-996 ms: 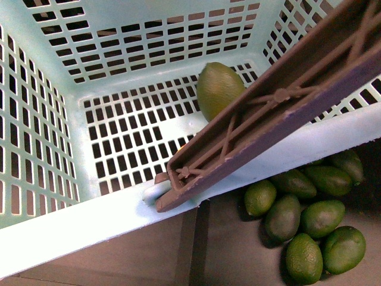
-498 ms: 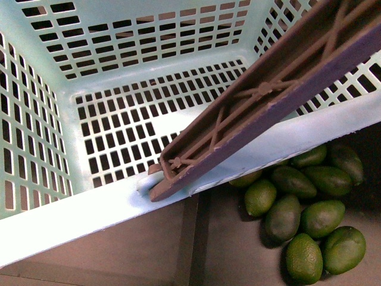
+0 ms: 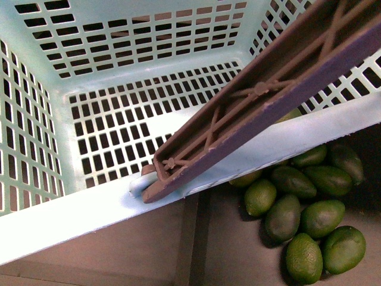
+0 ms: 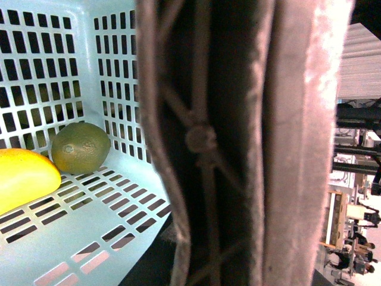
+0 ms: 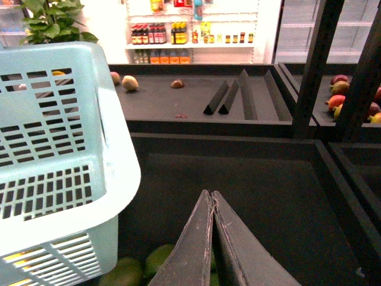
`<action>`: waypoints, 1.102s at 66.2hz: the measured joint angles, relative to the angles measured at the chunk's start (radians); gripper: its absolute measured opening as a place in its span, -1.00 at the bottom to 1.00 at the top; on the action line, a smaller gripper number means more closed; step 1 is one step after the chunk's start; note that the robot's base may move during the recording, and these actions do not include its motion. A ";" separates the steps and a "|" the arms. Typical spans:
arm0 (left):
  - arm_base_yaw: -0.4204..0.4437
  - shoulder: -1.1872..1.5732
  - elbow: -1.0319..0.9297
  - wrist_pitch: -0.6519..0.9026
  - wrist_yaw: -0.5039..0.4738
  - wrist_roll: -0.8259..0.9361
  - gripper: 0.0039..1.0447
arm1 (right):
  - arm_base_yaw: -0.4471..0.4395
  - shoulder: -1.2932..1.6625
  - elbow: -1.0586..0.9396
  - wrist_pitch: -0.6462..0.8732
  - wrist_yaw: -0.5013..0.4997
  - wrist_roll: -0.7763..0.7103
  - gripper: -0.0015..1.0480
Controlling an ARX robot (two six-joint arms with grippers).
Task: Pick mango and avocado into basket
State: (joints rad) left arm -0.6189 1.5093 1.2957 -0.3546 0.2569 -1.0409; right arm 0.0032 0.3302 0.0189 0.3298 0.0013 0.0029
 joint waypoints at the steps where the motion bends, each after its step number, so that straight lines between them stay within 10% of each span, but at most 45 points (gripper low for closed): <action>1: 0.000 0.000 0.000 0.000 0.000 0.000 -0.73 | 0.000 -0.004 0.000 -0.004 0.000 0.000 -0.96; 73: 0.000 0.000 0.000 0.000 0.001 0.002 -0.73 | 0.000 -0.324 0.000 -0.328 0.000 0.000 -0.96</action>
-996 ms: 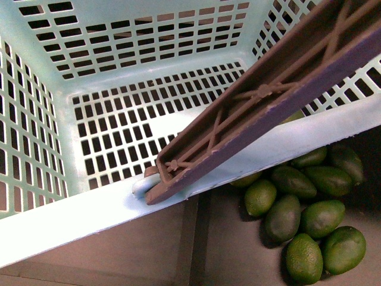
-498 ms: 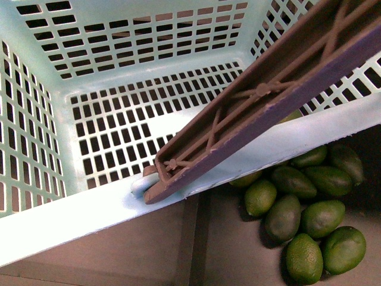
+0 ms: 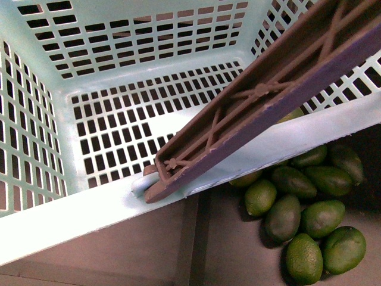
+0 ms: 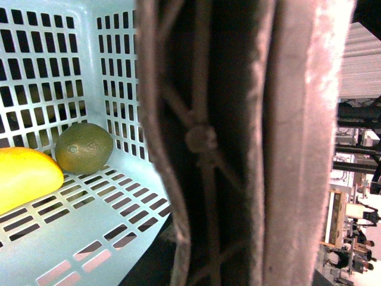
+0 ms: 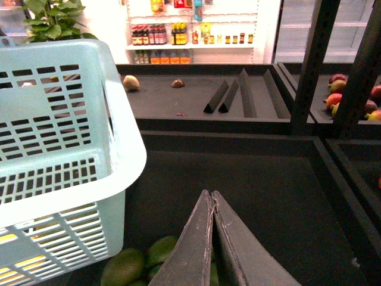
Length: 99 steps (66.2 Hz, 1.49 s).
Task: Pick mango and avocado into basket
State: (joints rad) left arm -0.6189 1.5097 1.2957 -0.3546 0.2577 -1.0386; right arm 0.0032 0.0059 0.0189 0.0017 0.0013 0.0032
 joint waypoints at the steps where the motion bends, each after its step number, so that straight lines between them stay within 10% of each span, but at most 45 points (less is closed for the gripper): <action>1: 0.000 0.000 0.000 0.000 0.000 0.000 -0.73 | 0.000 0.000 0.000 0.000 0.000 0.000 -0.96; 40: 0.000 0.000 0.000 0.000 0.000 0.000 -0.73 | 0.000 0.000 0.000 0.000 0.000 0.000 0.85; 49: 0.000 0.000 0.000 0.000 0.000 0.000 -0.73 | 0.000 0.000 0.000 0.000 0.000 0.000 0.83; 63: -0.013 0.014 -0.040 0.163 -0.562 -0.276 -0.73 | 0.000 0.000 0.000 0.000 0.000 0.000 0.83; 99: 0.248 0.339 -0.027 0.325 -0.439 -0.450 -0.73 | 0.000 0.000 0.000 0.000 -0.001 0.000 0.83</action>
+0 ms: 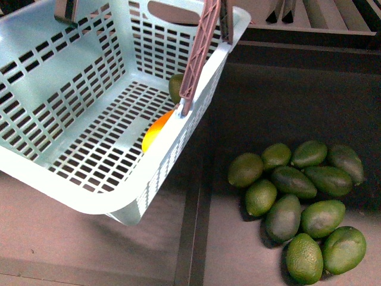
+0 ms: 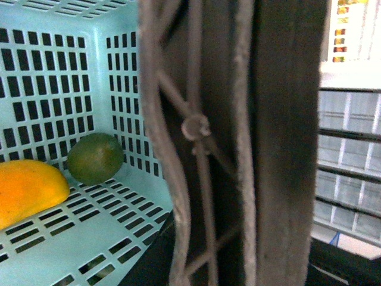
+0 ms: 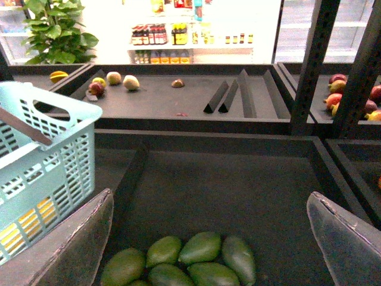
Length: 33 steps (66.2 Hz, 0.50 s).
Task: Pick mango and avocado into basket
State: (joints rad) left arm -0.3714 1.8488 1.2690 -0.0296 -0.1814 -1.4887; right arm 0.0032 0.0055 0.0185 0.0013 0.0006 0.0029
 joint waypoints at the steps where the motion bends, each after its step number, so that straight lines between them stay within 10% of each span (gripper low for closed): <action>1: 0.004 0.009 0.005 0.001 0.000 -0.002 -0.73 | 0.000 0.000 0.000 0.000 0.000 0.000 0.83; 33: 0.079 0.196 0.052 0.083 0.009 -0.073 -0.73 | 0.000 0.000 0.000 0.000 0.000 0.000 0.83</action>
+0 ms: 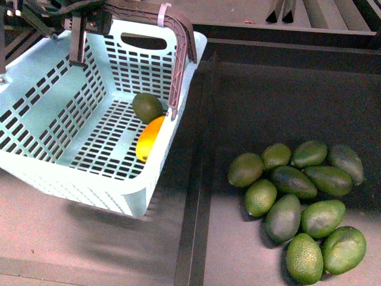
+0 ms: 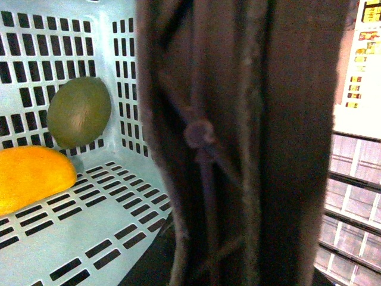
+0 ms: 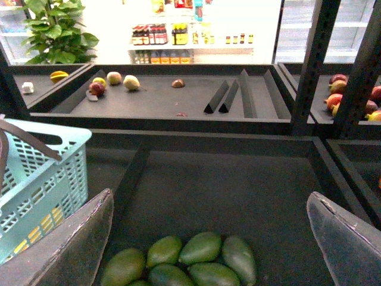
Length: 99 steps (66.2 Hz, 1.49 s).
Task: Pick mango and avocado into basket
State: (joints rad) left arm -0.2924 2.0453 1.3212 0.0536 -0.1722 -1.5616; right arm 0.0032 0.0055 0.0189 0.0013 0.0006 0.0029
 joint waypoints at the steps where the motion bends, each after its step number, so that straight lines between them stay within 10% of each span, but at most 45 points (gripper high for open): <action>1: 0.000 0.001 -0.008 0.004 0.002 -0.001 -0.73 | 0.000 0.000 0.000 0.000 0.000 0.000 0.83; 26: -0.013 -0.040 -0.199 0.115 -0.005 -0.043 -0.71 | 0.000 0.000 0.000 0.000 0.000 0.000 0.83; 54: -0.061 -0.354 -0.439 0.005 -0.204 -0.151 0.88 | 0.000 0.000 0.000 0.000 0.000 0.000 0.83; 68: -0.135 -0.497 -0.461 -0.295 -0.247 -0.200 0.84 | 0.000 0.000 0.000 0.000 0.000 0.000 0.83; 82: -0.026 -0.600 -0.975 0.933 -0.134 1.035 0.00 | 0.000 0.000 0.000 0.000 0.000 0.000 0.83; 99: 0.095 -0.800 -1.177 1.022 -0.015 1.518 -0.96 | 0.000 0.000 0.000 0.000 0.000 0.000 0.83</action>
State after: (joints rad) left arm -0.1978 1.2457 0.1440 1.0752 -0.1871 -0.0433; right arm 0.0032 0.0055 0.0189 0.0013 0.0010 0.0029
